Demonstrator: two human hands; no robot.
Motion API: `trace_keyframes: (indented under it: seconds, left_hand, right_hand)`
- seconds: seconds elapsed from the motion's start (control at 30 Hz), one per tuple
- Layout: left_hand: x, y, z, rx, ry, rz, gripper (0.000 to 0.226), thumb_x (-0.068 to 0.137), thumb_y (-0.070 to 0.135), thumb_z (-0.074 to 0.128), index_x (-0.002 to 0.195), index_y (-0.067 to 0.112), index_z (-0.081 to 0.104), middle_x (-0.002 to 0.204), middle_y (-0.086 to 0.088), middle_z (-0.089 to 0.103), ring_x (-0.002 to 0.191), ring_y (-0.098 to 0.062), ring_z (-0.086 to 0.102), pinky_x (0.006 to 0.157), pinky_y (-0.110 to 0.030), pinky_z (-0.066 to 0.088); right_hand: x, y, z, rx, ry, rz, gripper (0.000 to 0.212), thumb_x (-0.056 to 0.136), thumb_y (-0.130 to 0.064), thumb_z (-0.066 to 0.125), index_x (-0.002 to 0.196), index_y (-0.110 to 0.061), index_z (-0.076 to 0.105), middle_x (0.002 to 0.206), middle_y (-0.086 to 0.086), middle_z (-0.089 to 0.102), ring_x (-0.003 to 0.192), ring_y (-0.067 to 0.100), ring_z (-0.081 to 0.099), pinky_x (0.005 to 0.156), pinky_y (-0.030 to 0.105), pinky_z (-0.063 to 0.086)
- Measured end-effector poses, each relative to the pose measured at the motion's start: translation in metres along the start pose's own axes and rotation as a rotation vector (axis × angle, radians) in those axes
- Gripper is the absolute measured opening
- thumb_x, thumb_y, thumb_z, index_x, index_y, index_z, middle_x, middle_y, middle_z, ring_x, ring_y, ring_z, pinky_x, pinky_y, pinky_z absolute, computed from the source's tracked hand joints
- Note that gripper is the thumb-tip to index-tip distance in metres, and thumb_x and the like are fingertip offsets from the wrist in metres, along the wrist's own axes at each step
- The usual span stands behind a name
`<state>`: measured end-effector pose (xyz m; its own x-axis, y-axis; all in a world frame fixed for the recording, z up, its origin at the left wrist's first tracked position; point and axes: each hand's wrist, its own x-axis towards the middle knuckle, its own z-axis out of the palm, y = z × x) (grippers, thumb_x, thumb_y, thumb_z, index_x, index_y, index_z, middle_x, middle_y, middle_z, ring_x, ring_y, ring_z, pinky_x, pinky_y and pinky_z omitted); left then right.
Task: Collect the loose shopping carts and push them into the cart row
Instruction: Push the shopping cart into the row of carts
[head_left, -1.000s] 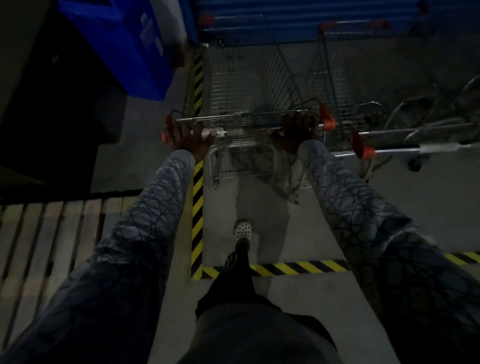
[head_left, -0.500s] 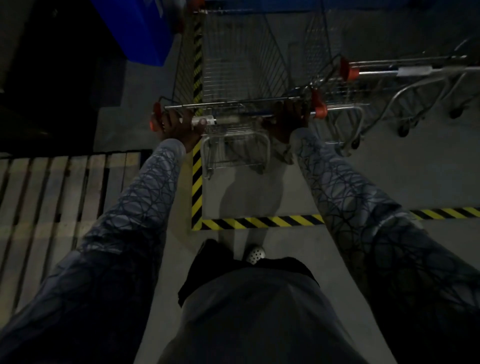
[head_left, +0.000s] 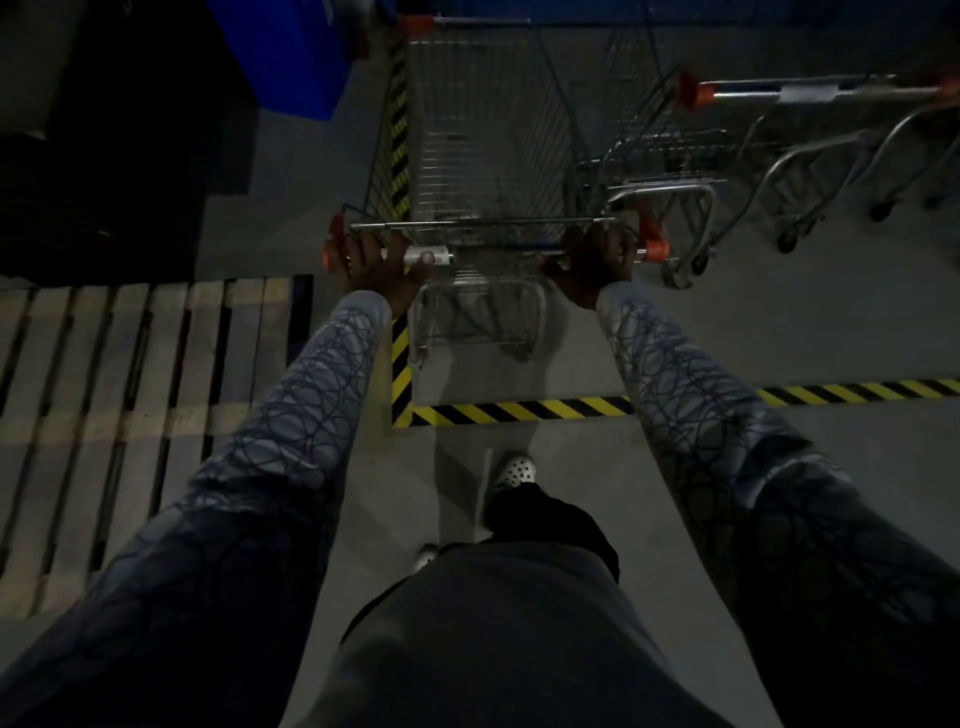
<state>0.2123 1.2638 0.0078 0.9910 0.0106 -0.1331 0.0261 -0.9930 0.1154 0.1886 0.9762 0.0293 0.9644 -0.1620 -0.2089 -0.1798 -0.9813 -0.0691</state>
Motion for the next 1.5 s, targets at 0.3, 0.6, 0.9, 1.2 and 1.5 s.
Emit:
trace_keyframes:
  seconds: [0.3, 0.6, 0.9, 1.2, 1.5]
  left_hand:
    - [-0.071, -0.012, 0.019, -0.056, 0.113, 0.072, 0.087, 0.081, 0.075, 0.01, 0.131, 0.02, 0.056, 0.14, -0.022, 0.045, 0.138, -0.04, 0.033, 0.119, -0.061, 0.0]
    - [-0.103, -0.015, 0.031, -0.022, 0.157, 0.074, 0.082, 0.086, 0.074, 0.017, 0.124, 0.016, 0.061, 0.131, -0.025, 0.052, 0.132, -0.043, 0.042, 0.117, -0.065, 0.008]
    - [-0.118, -0.015, 0.022, -0.023, 0.019, 0.016, 0.073, 0.094, 0.072, 0.026, 0.146, 0.023, 0.043, 0.156, -0.022, 0.027, 0.148, -0.04, 0.015, 0.12, -0.058, -0.003]
    - [-0.128, -0.018, 0.027, -0.029, 0.088, 0.052, 0.086, 0.08, 0.075, 0.011, 0.133, 0.023, 0.054, 0.143, -0.022, 0.041, 0.14, -0.04, 0.03, 0.119, -0.06, -0.001]
    - [-0.137, -0.019, 0.03, -0.027, 0.137, 0.065, 0.087, 0.081, 0.075, 0.01, 0.128, 0.018, 0.057, 0.135, -0.024, 0.047, 0.135, -0.04, 0.036, 0.12, -0.06, 0.0]
  right_hand:
    - [-0.059, 0.011, 0.02, -0.018, 0.019, -0.039, 0.115, 0.059, -0.083, 0.002, 0.141, -0.016, 0.047, 0.147, 0.02, 0.041, 0.14, 0.037, 0.031, 0.118, 0.053, 0.01]
    - [-0.092, 0.015, 0.025, -0.012, 0.041, -0.041, 0.111, 0.06, -0.081, 0.004, 0.137, -0.015, 0.05, 0.146, 0.02, 0.042, 0.138, 0.04, 0.032, 0.116, 0.053, 0.014]
    - [-0.101, 0.02, 0.044, -0.035, 0.109, -0.05, 0.075, 0.09, -0.074, 0.041, 0.139, -0.017, 0.048, 0.146, 0.018, 0.042, 0.136, 0.039, 0.034, 0.115, 0.049, 0.015]
    - [-0.109, 0.023, 0.051, -0.083, 0.129, -0.041, 0.078, 0.089, -0.077, 0.038, 0.136, -0.016, 0.05, 0.142, 0.019, 0.047, 0.132, 0.039, 0.039, 0.114, 0.052, 0.02]
    - [-0.12, 0.023, 0.048, -0.04, 0.139, -0.04, 0.08, 0.089, -0.077, 0.038, 0.139, -0.017, 0.047, 0.147, 0.019, 0.043, 0.137, 0.039, 0.035, 0.114, 0.05, 0.018]
